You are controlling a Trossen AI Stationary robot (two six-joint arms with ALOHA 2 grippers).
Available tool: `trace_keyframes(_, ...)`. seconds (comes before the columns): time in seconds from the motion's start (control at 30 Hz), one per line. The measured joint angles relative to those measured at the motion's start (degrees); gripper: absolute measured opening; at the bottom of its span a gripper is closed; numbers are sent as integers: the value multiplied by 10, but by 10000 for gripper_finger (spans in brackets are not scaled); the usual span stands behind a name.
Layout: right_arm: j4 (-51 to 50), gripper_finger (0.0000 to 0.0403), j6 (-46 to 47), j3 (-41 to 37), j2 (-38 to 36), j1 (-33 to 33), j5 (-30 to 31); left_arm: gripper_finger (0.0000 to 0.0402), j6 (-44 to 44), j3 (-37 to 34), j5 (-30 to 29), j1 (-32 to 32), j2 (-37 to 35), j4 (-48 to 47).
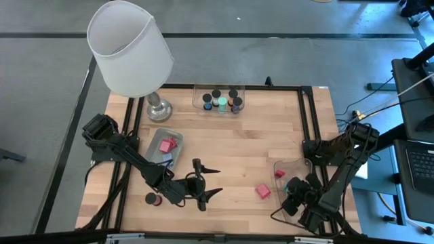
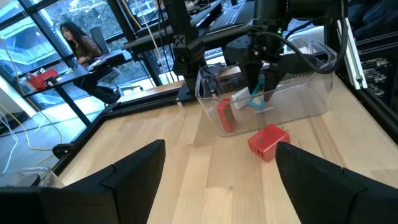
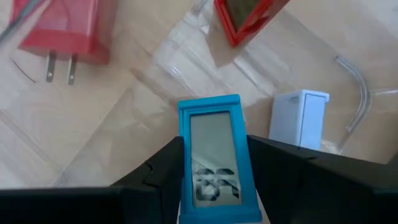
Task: Pick & Place Office items
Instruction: Put the blue digital timer into the bottom transparent bin, then put the red charger adapter into the gray bin
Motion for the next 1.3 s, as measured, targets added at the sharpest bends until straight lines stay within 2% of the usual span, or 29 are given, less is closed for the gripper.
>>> trace_keyframes(0.13,0,167,8,0,0,0,-8,303,-1,0,-2,0,0,6)
trace_keyframes(0.33,0,207,36,0,0,0,-16,303,3,0,-2,0,0,9)
trace_keyframes(0.53,-3,254,71,0,0,0,-58,303,5,0,-2,0,0,9)
trace_keyframes(0.8,-7,308,74,0,-15,0,-151,303,4,0,-2,4,0,9)
trace_keyframes(0.97,-12,315,61,0,-52,0,-137,303,3,0,-13,17,0,14)
trace_keyframes(1.3,-17,303,60,0,-129,-14,-105,303,-3,0,-13,19,0,14)
